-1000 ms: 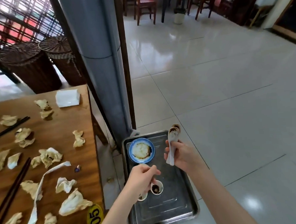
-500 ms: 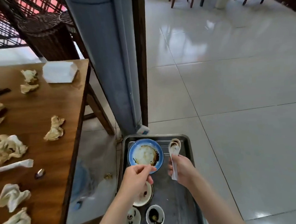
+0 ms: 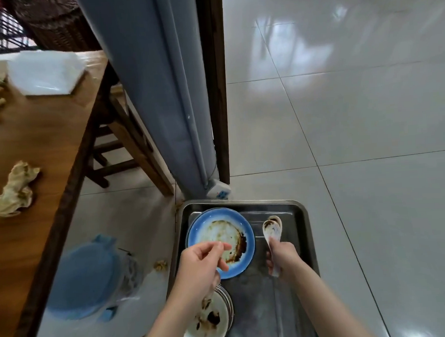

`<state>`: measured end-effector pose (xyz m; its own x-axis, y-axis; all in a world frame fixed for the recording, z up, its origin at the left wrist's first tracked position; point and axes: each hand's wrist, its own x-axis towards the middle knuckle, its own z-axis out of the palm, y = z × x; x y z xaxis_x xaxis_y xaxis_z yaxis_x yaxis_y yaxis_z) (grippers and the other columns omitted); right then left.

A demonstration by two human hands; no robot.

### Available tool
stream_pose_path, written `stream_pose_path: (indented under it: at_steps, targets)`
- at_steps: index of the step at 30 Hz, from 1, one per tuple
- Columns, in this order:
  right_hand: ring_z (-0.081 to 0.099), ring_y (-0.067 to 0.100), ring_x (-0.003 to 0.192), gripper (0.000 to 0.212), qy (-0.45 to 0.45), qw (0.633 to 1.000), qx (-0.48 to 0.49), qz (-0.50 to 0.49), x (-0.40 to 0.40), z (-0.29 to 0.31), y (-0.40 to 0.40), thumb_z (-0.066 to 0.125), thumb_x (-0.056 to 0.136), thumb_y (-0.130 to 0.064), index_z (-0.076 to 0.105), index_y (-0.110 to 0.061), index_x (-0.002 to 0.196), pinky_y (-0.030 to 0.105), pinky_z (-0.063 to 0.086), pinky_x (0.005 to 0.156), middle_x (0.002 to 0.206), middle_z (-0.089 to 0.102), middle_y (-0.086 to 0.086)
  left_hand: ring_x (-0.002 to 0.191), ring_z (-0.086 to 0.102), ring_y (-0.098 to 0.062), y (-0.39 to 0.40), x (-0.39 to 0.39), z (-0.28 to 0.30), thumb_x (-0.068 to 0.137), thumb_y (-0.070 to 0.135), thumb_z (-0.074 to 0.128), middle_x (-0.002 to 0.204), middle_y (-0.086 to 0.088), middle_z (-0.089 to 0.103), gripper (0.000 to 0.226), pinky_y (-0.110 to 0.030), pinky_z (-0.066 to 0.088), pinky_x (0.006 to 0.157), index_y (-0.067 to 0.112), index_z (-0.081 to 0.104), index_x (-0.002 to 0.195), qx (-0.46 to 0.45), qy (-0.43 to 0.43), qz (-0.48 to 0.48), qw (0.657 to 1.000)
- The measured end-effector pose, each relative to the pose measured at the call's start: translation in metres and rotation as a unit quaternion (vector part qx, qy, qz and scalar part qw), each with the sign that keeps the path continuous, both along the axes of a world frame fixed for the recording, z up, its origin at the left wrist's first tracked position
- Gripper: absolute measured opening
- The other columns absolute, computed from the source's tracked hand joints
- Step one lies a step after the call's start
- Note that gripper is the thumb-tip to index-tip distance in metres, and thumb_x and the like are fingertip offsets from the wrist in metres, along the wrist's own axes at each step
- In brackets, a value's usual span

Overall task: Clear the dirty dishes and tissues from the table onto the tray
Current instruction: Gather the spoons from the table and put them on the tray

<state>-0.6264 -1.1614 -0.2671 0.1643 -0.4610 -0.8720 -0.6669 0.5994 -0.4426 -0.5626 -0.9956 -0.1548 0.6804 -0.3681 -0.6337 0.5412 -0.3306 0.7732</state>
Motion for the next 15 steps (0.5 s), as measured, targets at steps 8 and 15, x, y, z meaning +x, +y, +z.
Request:
stream_pose_path:
  at_steps: [8, 15]
  targets:
    - [0.042, 0.018, 0.05, 0.042, 0.037, 0.998, -0.013, 0.054, 0.011, -0.034, -0.003, 0.039, 0.097, -0.045, 0.053, -0.006, 0.087, 0.023, 0.036, 0.048, 0.063, 0.049, 0.008, 0.031, 0.03, -0.009, -0.006, 0.01, -0.012, 0.096, 0.017, 0.051, 0.054, -0.004, 0.055, 0.024, -0.016, 0.024, 0.031, 0.007, 0.071, 0.086, 0.01, 0.0, 0.011, 1.0]
    - [0.051, 0.022, 0.051, 0.052, 0.065, 0.994, -0.056, 0.069, 0.028, -0.038, -0.007, 0.041, 0.094, -0.051, 0.056, -0.004, 0.079, 0.019, 0.035, 0.04, 0.063, 0.056, 0.011, 0.03, 0.03, -0.009, -0.001, 0.021, -0.017, 0.095, 0.014, 0.051, 0.052, -0.004, 0.056, 0.023, -0.017, 0.025, 0.03, 0.007, 0.071, 0.085, 0.017, -0.006, 0.037, 0.999]
